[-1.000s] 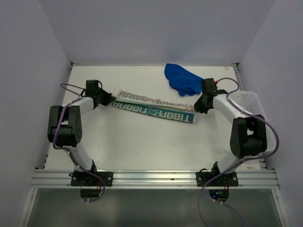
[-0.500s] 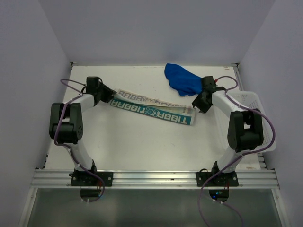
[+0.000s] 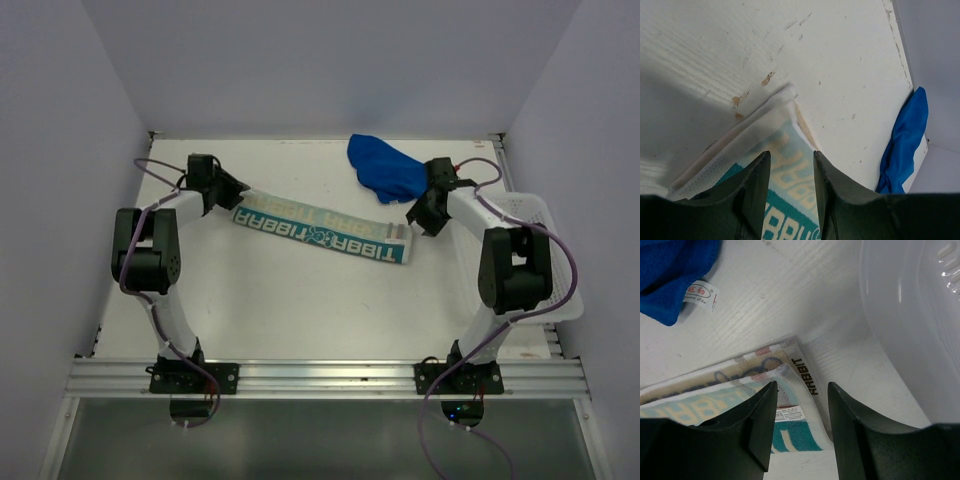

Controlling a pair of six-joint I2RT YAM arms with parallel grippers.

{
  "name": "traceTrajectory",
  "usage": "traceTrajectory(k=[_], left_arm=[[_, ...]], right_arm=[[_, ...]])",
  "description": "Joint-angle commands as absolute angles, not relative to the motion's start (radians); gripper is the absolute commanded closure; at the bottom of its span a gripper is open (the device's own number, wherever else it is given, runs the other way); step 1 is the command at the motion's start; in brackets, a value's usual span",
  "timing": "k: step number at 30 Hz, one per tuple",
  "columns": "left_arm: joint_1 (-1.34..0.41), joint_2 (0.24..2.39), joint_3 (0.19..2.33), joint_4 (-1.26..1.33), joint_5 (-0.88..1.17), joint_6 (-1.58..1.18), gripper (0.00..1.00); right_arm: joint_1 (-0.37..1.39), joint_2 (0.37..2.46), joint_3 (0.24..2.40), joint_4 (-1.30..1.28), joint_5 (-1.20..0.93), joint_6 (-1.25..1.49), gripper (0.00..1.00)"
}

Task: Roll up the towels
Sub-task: Fold the towel

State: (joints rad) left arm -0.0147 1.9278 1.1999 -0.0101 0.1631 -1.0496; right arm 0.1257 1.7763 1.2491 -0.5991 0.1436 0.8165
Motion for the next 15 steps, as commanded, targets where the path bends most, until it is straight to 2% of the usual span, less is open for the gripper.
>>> traceTrajectory(k=[1,10,13,15], left_arm=[[-0.015,1.96,1.258,0.003,0.161,-1.012,0.56],[-0.012,1.958,1.292,0.005,0.172,-0.96,0.52],[-0.012,1.895,1.289,-0.032,0.143,-0.913,0.48],[-0.012,1.852,1.287,-0.047,0.115,-0.861,0.41]], right_arm=[[0.117,1.795,1.293,-0.612,0.16,0.796,0.51],[0.114,1.789,1.339,-0.612,0.112,0.726,0.5],[0.114,1.764,1.336,-0.611,0.066,0.693,0.48],[0.115,1.727,1.312,-0.611,0.046,0.661,0.46]])
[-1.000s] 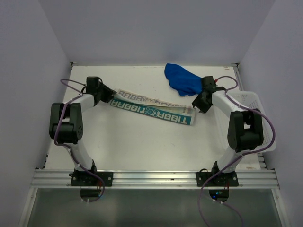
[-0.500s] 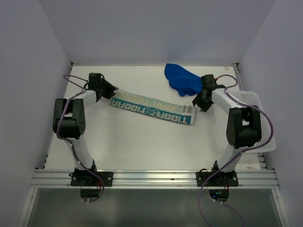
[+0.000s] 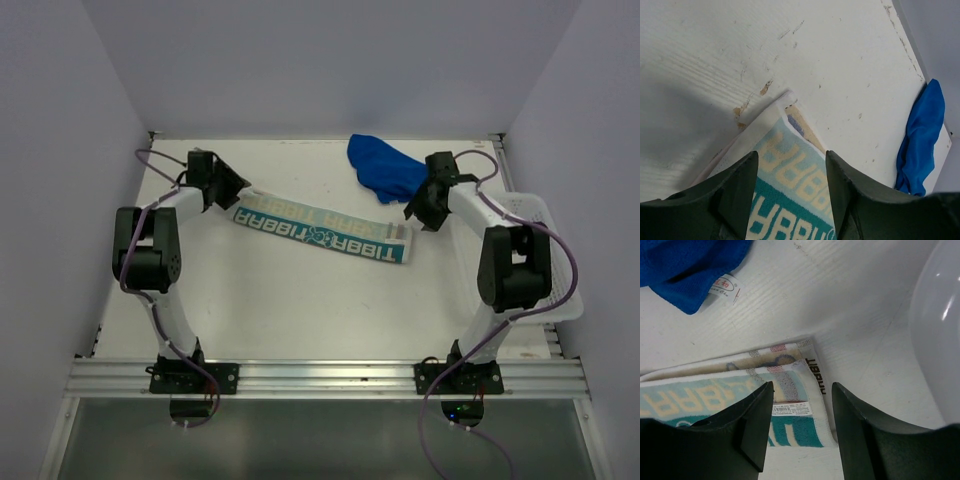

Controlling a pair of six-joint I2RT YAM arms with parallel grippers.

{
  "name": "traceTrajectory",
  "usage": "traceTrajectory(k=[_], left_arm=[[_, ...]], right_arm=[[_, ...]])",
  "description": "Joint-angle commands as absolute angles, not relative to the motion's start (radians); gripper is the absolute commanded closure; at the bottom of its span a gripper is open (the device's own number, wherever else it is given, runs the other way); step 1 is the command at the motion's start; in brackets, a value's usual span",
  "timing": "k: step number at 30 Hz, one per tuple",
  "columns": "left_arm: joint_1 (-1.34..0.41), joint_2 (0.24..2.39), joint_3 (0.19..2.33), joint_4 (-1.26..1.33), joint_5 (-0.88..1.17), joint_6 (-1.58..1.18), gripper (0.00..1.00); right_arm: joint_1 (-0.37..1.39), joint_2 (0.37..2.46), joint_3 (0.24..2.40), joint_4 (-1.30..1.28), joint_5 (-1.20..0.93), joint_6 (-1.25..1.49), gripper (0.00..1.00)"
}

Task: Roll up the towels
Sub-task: Fold the towel

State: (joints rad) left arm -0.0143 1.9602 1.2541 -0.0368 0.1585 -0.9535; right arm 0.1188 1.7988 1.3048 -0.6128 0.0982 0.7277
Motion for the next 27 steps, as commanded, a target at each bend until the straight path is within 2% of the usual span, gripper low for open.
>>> traceTrajectory(k=[1,9,13,17,22,27], left_arm=[[-0.012,1.809,1.289,-0.078,0.104,-0.841,0.39],[-0.026,1.486,1.172,-0.155,0.068,-0.687,0.3],[-0.035,1.35,1.076,-0.187,0.022,-0.596,0.15],[-0.038,1.282,1.017,-0.164,0.023,-0.522,0.06],[-0.044,1.336,1.005,-0.146,0.067,-0.486,0.05],[-0.058,1.391,1.005,-0.107,0.089,-0.515,0.1]], right_arm=[[0.114,1.712,1.298,-0.609,0.038,0.646,0.45],[0.118,1.576,1.062,-0.534,-0.04,0.516,0.46],[0.121,1.554,0.965,-0.465,-0.005,0.488,0.48],[0.14,1.583,0.942,-0.413,-0.002,0.479,0.48],[0.17,1.624,0.953,-0.365,0.049,0.491,0.47],[0.195,1.632,0.965,-0.364,0.089,0.503,0.47]])
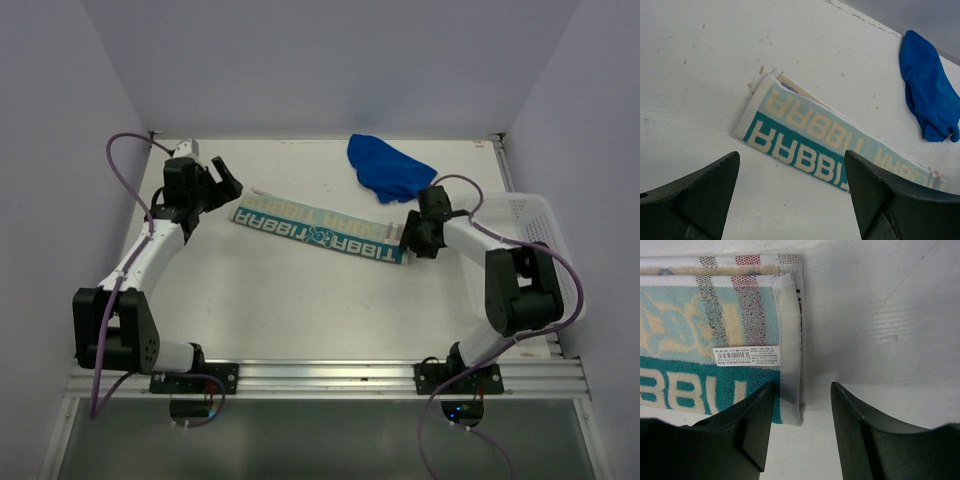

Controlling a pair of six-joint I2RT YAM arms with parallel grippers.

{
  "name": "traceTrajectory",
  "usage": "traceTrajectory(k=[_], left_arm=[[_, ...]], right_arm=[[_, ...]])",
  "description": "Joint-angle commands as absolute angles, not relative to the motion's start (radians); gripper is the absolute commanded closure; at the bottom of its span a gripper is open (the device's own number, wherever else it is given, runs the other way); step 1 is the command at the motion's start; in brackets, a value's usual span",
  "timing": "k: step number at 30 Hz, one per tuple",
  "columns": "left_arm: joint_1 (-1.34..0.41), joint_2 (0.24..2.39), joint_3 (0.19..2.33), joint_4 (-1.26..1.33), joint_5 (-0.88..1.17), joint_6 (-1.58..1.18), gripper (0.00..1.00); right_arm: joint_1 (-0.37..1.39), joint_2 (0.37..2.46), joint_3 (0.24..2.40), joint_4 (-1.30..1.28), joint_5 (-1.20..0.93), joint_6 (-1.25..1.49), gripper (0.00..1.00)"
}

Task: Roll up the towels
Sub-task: Fold the towel

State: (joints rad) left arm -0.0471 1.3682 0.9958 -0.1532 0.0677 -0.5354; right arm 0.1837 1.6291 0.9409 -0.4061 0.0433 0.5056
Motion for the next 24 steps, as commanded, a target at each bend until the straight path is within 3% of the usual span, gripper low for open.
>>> traceTrajectory(k=[1,12,20,24], left_arm=[[-0.06,1.402,1.008,-0.103,0.092,-0.521,0.12],[-0.077,1.471,1.061,-0.136,0.133,-0.546,0.16],[-0.087,1.35,1.049,-0.212,0.129,-0.463,0.15],[-0.092,1.247,0.977,-0.206,0.084,-0.433,0.14]], right_arm=[[0.196,1.637,0.969,-0.368,0.09,0.506,0.47],[0.227,1.729,0.977,-0.328,0.14,0.514,0.63],[0.25,1.729,0.98,-0.359,0.156,0.489,0.9],[0.25,1.7,0.976,-0.419,0.153,0.476,0.97]])
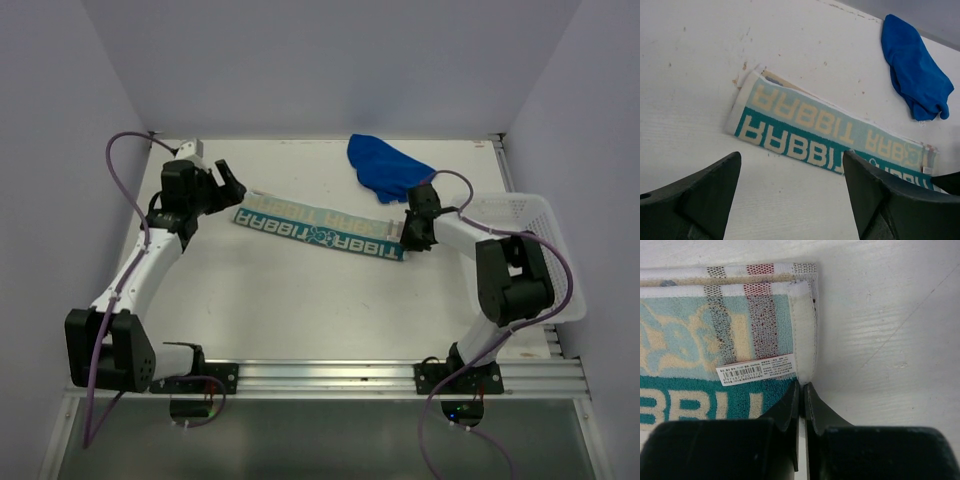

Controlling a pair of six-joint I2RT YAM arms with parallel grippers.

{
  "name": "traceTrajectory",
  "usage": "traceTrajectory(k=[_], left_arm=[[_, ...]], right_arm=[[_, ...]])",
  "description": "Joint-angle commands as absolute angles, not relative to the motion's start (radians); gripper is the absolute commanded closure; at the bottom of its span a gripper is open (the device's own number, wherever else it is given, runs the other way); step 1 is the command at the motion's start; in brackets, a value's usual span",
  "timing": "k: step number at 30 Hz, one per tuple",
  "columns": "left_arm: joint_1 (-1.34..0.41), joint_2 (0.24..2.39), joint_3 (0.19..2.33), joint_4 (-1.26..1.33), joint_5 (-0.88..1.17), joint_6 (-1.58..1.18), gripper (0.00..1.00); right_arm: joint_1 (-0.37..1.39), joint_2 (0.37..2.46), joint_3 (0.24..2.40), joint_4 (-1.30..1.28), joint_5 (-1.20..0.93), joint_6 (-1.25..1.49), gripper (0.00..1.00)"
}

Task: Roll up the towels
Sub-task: Fold the towel

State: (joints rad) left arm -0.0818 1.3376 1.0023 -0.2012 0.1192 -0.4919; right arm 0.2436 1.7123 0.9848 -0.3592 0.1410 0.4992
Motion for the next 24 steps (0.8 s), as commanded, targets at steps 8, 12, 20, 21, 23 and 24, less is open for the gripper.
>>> traceTrajectory(k=[8,12,20,21,23,24], left_arm=[[-0.149,1.2,0.925,-0.21,0.051,-0.397,0.1],[-0.149,1.201,0.927,-0.209,0.087,-0.402,0.1],[-0.15,1.189,0.919,-0.193,0.144,-0.414,0.09],[-0.153,1.19,0.917,-0.192,0.153,-0.414,0.09],[-0.156,1.189,0.917,-0.192,0.158,-0.417,0.09],[-0.16,1.189,0.917,-0.189,0.166,-0.416,0.09]], right_arm=[[0.25,1.557,1.054,-0.647,0.207,0.396,1.0],[0.25,1.47,1.109,-0.75,0.23,0.374,1.0],[0.249,1.365,1.223,-0.923,0.331,0.347,1.0],[0.25,1.355,1.229,-0.933,0.347,0.342,1.0],[0.249,1.338,1.259,-0.969,0.377,0.33,1.0],[0.25,1.333,1.272,-0.982,0.393,0.325,1.0]])
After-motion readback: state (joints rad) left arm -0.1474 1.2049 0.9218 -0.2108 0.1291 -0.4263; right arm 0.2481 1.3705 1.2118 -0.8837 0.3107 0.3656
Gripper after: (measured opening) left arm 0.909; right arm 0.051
